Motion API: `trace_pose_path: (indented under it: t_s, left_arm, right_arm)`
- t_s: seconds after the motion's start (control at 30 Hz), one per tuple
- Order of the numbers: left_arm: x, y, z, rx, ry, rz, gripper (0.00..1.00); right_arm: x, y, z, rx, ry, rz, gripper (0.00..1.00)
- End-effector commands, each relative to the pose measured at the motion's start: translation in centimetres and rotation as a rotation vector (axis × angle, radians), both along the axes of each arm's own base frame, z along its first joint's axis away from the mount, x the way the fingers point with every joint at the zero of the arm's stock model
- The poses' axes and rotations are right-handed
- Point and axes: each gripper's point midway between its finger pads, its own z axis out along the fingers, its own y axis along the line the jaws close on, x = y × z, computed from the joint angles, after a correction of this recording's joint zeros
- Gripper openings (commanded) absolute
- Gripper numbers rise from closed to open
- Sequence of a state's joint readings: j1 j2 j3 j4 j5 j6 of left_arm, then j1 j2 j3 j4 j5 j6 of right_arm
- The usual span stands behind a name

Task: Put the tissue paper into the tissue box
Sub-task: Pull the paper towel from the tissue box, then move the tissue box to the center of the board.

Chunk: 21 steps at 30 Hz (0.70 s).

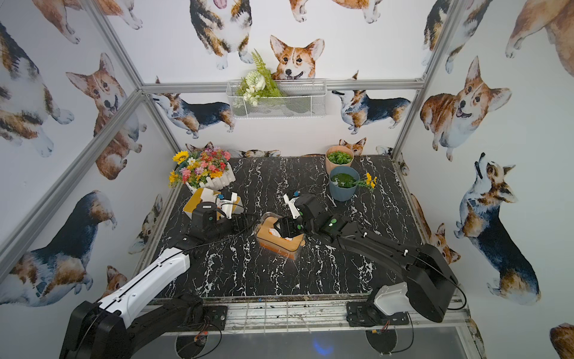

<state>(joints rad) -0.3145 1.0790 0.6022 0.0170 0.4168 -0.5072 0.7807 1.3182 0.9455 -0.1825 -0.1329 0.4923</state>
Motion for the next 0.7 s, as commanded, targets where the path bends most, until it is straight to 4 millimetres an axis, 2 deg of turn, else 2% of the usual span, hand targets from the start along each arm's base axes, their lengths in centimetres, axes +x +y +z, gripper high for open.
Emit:
trace_pose_path:
  t_s: [0.0, 0.2, 0.3, 0.47, 0.67]
  left_arm:
    - [0.1, -1.2, 0.2, -0.043, 0.013, -0.057, 0.81]
    - [0.1, -2.3, -1.1, -0.084, 0.076, -0.101, 0.88]
    - [0.1, -2.8, -1.5, -0.09, 0.097, -0.116, 0.89]
    - [0.0, -4.0, -2.1, -0.1, 0.122, -0.142, 0.91]
    - [-0.4, -5.4, -2.8, -0.098, 0.151, -0.178, 0.93]
  right_arm:
    - [-0.4, -1.1, 0.8, 0.029, -0.01, -0.048, 0.8]
    - [-2.7, -4.0, 0.2, 0.075, 0.013, -0.11, 0.82]
    - [-3.4, -4.7, -0.9, 0.111, 0.041, -0.132, 0.82]
    - [-4.2, -4.5, -2.7, 0.156, 0.098, -0.137, 0.81]
    - [-4.0, -3.1, -3.0, 0.201, 0.137, -0.113, 0.81]
